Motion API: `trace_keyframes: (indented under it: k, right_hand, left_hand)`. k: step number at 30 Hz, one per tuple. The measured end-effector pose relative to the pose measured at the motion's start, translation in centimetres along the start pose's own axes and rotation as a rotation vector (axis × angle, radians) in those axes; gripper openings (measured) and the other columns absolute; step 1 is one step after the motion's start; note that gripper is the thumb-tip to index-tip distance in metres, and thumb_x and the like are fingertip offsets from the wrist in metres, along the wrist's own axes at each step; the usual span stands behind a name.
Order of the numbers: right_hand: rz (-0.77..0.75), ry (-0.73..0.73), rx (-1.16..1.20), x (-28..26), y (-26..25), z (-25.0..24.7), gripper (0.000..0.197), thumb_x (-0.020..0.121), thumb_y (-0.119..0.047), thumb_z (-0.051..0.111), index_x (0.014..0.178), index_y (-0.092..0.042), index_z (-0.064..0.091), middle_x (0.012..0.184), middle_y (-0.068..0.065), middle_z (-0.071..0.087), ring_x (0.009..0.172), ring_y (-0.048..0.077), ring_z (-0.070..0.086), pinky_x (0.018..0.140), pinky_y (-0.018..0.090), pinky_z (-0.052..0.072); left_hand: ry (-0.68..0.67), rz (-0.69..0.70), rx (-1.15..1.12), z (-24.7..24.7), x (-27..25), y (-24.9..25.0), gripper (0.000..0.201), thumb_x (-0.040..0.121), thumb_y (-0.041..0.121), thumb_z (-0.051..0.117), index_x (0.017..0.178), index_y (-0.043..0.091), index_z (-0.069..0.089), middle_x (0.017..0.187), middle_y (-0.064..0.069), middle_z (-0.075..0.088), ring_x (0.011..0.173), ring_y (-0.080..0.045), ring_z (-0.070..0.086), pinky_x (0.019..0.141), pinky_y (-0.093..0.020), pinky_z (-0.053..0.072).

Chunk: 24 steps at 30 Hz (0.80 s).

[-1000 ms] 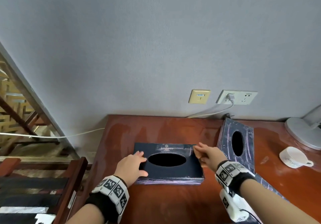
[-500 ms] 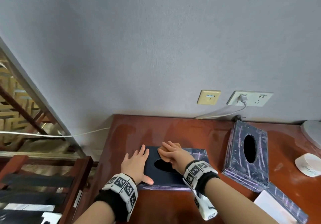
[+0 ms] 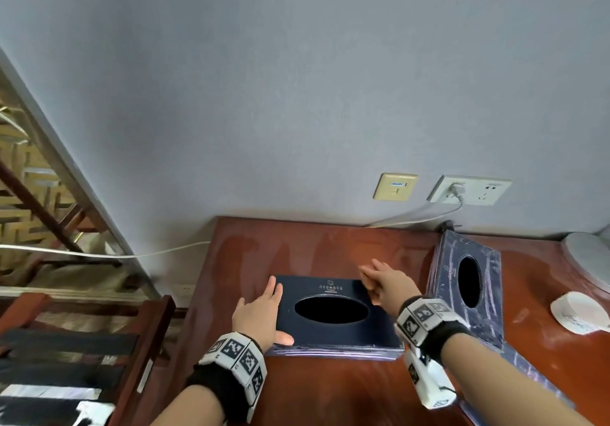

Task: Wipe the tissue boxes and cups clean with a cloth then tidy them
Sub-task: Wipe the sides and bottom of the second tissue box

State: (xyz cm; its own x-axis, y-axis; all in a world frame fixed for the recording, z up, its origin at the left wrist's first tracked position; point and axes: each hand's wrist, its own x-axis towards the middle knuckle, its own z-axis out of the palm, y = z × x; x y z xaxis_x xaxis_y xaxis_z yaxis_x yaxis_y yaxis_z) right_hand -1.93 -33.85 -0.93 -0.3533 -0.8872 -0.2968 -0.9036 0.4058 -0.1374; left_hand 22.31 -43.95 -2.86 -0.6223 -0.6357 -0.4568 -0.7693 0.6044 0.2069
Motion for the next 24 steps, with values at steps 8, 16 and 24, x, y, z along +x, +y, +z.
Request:
trace_keyframes:
  k: [8, 16, 24]
  right_hand:
    - [-0.037, 0.142, 0.116, -2.5, 2.2, 4.0, 0.068, 0.084, -0.018, 0.067, 0.142, -0.018, 0.033, 0.150, 0.007, 0.028, 0.135, 0.032, 0.036, 0.104, 0.029, 0.038]
    - [-0.264, -0.099, 0.042, -5.6, 0.3, 2.2, 0.068, 0.091, -0.005, 0.049, 0.147, -0.023, 0.015, 0.154, -0.001, -0.006, 0.143, 0.017, -0.008, 0.115, 0.025, 0.007]
    - [-0.403, -0.086, -0.037, -7.8, 4.8, 4.7, 0.060, 0.095, -0.011, 0.046, 0.143, -0.038, 0.022, 0.152, -0.016, -0.003, 0.141, 0.007, -0.014, 0.117, 0.022, -0.004]
  left_hand:
    - [0.014, 0.019, 0.123, 0.6, -1.1, -0.4, 0.087, 0.089, 0.059, 0.046, 0.151, 0.027, -0.005, 0.158, 0.006, -0.017, 0.142, -0.018, 0.026, 0.117, -0.046, 0.011]
    - [0.202, 0.263, 0.253, 3.6, -1.2, -1.7, 0.061, 0.085, 0.047, 0.028, 0.142, 0.026, 0.036, 0.136, -0.002, 0.055, 0.135, -0.024, 0.027, 0.101, -0.048, 0.024]
    - [0.336, 0.391, 0.145, 5.8, -0.8, -2.0, 0.046, 0.100, 0.036, 0.010, 0.128, 0.019, 0.043, 0.125, -0.002, 0.064, 0.122, -0.021, 0.049, 0.098, -0.037, 0.040]
